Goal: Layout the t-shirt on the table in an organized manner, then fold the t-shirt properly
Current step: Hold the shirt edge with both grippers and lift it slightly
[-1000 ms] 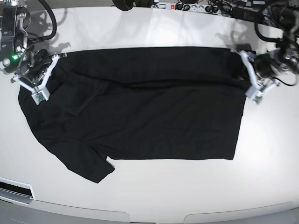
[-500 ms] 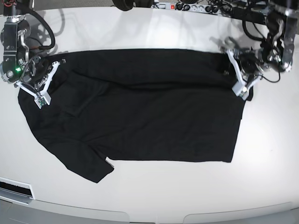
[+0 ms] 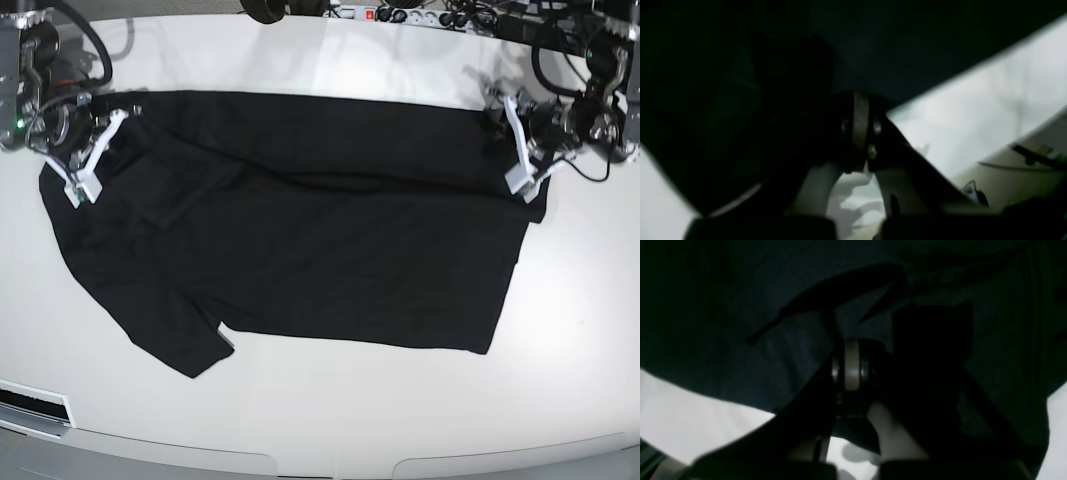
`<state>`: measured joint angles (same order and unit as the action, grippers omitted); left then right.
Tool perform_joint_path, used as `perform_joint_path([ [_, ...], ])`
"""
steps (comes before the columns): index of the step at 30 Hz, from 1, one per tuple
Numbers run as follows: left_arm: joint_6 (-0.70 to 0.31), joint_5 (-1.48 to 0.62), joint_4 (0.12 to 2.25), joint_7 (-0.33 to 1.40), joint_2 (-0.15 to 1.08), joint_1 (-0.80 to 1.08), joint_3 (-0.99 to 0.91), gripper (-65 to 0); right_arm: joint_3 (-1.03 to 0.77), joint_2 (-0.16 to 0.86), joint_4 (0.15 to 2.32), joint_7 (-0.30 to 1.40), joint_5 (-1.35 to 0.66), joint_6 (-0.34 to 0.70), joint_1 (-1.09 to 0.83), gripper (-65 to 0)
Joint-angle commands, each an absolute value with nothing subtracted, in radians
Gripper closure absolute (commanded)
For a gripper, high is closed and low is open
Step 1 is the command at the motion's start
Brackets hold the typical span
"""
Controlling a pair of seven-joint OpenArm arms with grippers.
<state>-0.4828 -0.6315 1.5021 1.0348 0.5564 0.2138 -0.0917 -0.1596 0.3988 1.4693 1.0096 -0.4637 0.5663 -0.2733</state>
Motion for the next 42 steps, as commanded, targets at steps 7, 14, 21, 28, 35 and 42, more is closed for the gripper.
perform_joint_path([
  [7,-0.487,-0.641,1.582,1.032,0.611,0.345,-0.099,0.0,-0.158,0.405,1.528,1.06,-0.446,0.573,-0.409,0.0],
  [14,-0.487,-0.752,1.731,0.992,0.653,0.401,-0.163,0.0,-0.158,0.406,1.548,1.045,-0.445,0.573,-0.446,0.0],
  [21,-0.448,-0.702,1.736,0.906,0.617,0.264,-0.189,0.0,-0.158,0.405,1.548,1.04,-0.45,0.565,-0.445,0.0],
  [28,-0.465,-0.669,1.363,0.908,0.584,0.019,-0.014,0.0,-0.158,0.405,1.548,1.04,-0.449,0.558,-0.422,0.0],
  [35,-0.514,-0.624,1.188,0.913,0.562,-0.011,0.04,0.0,-0.158,0.405,1.548,1.05,-0.449,0.575,-0.429,0.0],
  [42,-0.558,-0.653,1.221,0.976,0.583,0.172,0.04,0.0,-0.158,0.417,1.548,1.097,-0.449,0.61,-0.468,0.0],
])
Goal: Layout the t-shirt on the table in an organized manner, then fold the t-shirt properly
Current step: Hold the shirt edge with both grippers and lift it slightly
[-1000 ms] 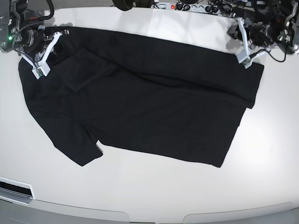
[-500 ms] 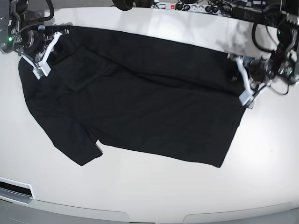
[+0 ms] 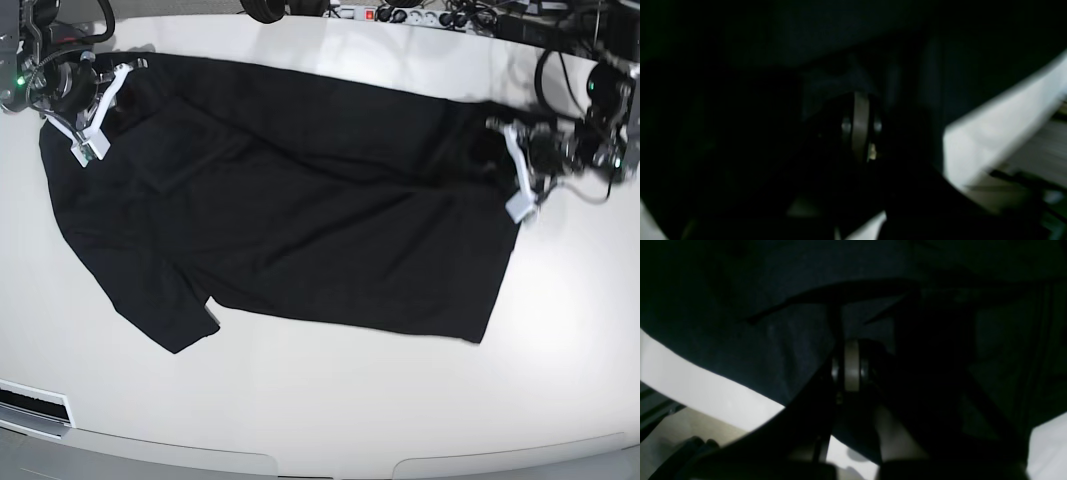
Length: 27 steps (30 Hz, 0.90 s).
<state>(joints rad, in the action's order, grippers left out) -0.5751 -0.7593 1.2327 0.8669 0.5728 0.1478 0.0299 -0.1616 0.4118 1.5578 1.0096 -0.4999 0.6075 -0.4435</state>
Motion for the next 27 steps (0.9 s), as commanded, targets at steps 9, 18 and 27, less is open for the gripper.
perform_joint_path([
  [9,-0.518,-0.66,1.413,0.975,0.692,0.36,0.038,0.0,-0.158,0.454,1.549,1.106,-0.446,0.603,-0.486,0.0],
  [18,-0.5,-0.558,1.508,0.915,0.768,0.344,0.038,0.0,-0.158,0.463,1.549,1.131,-0.472,0.569,-0.519,0.0],
  [27,-0.49,-0.635,1.509,0.946,0.768,0.296,0.038,0.0,-0.158,0.463,1.549,1.169,-0.501,0.569,-0.523,0.0],
])
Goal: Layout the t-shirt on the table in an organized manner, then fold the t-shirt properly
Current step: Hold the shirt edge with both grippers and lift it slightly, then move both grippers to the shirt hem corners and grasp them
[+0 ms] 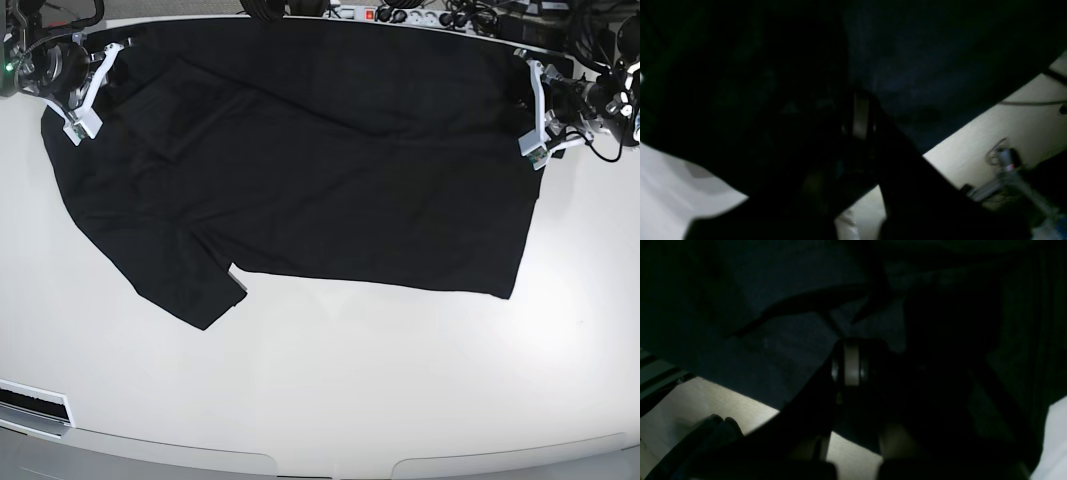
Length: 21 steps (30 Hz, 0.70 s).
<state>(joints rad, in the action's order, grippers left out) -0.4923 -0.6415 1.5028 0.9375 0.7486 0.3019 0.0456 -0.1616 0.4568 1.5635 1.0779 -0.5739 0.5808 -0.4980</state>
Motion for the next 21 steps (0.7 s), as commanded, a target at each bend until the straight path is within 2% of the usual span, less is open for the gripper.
perform_joint_path([
  [1,-0.49,-0.661,1.51,0.961,0.768,0.295,0.038,0.0,-0.158,0.464,1.55,1.168,-0.501,0.569,-0.523,0.0],
  [6,-0.508,-0.731,1.574,0.995,0.768,0.296,-0.001,0.0,-0.158,0.487,1.588,1.168,-0.501,0.569,-0.515,0.0],
  [11,-0.509,-0.837,1.636,0.977,0.767,0.286,-0.155,0.0,-0.158,0.529,1.69,1.168,-0.501,0.559,-0.515,0.0],
  [17,-0.512,-0.883,1.602,0.929,0.752,0.166,-0.268,0.0,-0.158,0.548,1.753,1.096,-0.502,0.493,-0.515,-21.6],
  [19,-0.508,-0.877,1.537,0.892,0.736,0.097,-0.261,0.0,-0.158,0.548,1.755,1.053,-0.502,0.475,-0.515,-24.8],
  [21,-0.505,-0.874,1.43,0.883,0.713,0.011,-0.247,0.0,-0.158,0.546,1.755,1.03,-0.502,0.462,-0.515,-24.9],
])
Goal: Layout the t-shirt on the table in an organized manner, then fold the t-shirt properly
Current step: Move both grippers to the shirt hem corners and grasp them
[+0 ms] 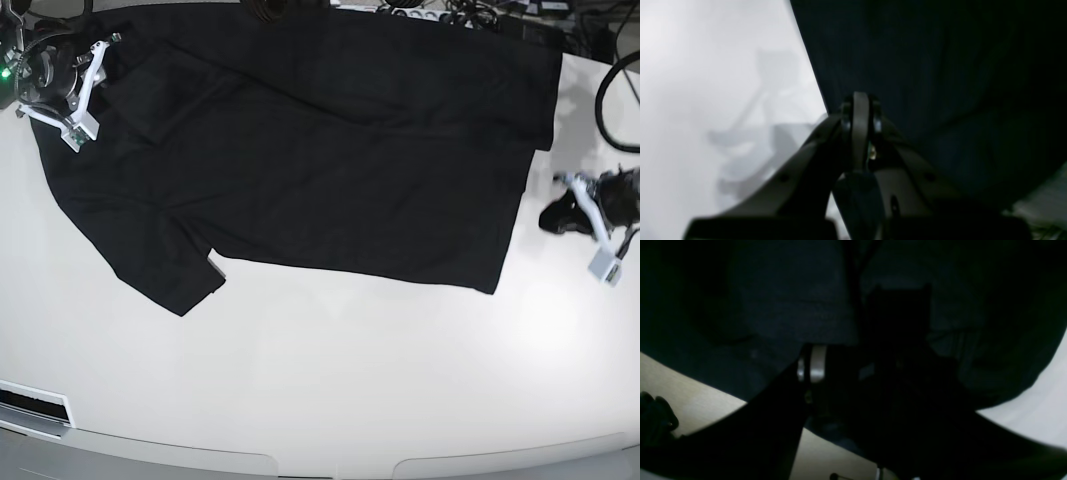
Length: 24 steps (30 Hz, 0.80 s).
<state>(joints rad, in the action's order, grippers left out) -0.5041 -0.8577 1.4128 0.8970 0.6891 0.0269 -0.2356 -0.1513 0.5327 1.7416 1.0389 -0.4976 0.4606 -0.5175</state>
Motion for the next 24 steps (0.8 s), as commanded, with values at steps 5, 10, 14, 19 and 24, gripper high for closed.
perform_joint_path([
  [5,-0.512,-0.871,1.06,0.841,0.648,-0.234,-0.204,0.0,-0.158,0.546,1.755,1.031,-0.502,0.46,-0.515,-24.9],
  [10,-0.562,-0.776,0.709,0.743,0.586,-0.459,-0.195,-35.2,-0.158,0.545,1.755,1.031,-0.502,0.46,-0.515,-24.9],
  [14,-0.551,-0.685,0.545,0.664,0.532,-0.544,-0.194,-36.0,-0.158,0.545,1.755,1.031,-0.502,0.459,-0.515,-24.9],
  [19,-0.529,-0.603,0.519,0.616,0.442,-0.521,-0.194,-36.0,-0.158,0.543,1.755,1.031,-0.502,0.459,-0.515,-24.9],
  [24,-0.484,-0.566,0.519,0.574,0.378,-0.479,-0.195,-36.0,-0.158,0.543,1.755,1.032,-0.502,0.436,-0.515,-24.9],
])
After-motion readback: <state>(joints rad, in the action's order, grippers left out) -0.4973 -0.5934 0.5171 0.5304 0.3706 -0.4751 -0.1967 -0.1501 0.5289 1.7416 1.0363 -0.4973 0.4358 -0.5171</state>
